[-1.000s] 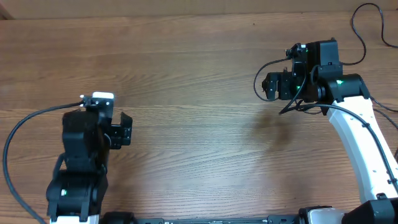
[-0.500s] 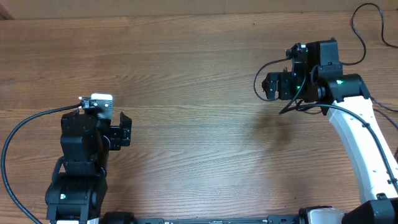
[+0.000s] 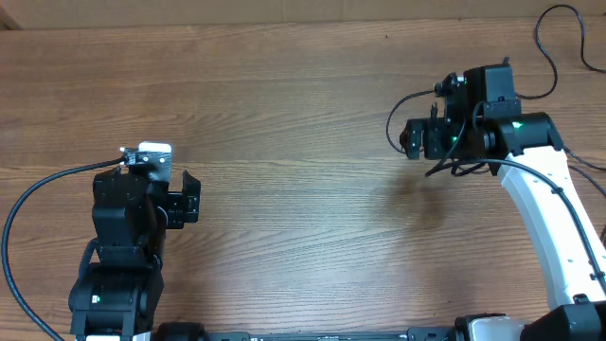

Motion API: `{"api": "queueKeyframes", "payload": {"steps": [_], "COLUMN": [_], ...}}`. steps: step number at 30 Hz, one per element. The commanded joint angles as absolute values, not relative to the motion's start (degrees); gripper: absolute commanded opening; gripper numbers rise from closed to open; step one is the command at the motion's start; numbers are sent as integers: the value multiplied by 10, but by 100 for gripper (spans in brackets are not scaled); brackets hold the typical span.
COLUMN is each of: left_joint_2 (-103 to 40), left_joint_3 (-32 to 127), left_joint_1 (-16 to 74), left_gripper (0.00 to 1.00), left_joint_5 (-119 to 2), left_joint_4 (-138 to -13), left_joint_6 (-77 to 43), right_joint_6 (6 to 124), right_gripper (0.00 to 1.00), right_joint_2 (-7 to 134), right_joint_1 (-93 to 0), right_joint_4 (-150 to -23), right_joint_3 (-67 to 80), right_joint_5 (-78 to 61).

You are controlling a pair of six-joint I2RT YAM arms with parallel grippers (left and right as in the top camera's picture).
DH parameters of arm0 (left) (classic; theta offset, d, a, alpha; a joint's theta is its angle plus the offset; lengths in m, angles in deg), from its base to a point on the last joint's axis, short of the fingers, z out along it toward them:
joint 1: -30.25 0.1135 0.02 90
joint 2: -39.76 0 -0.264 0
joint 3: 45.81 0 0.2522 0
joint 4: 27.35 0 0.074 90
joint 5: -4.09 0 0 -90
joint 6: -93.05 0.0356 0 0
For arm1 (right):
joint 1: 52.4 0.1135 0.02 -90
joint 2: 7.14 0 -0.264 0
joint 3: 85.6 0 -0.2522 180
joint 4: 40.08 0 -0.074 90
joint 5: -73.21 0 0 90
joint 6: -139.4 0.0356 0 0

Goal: Untangle cables

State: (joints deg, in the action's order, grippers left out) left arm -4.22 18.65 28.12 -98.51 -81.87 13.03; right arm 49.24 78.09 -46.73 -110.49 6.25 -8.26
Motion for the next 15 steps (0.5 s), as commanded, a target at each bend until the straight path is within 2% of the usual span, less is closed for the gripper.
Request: {"api": "queueKeyframes", "payload": {"steps": [1,8,15], "left_joint_2": [-41,-41,-41], "left_joint_3": [182,182,182], "left_joint_1": [284,284,284], "left_gripper": [99,100,100], "left_joint_5": [-983,-983,-983], "left_joint_4": [-818,-818,-818], "left_joint_6": [124,124,124], "right_joint_6": [490,490,490], "right_gripper": [100,100,100], "right_joint_2": [766,766,745], "right_joint_1": [-466,-466,-461], "right_joint_4": [-1108,-1090,-997], "right_joint_3": [63,63,64], "right_joint_5": [-102,-108,-90]}}
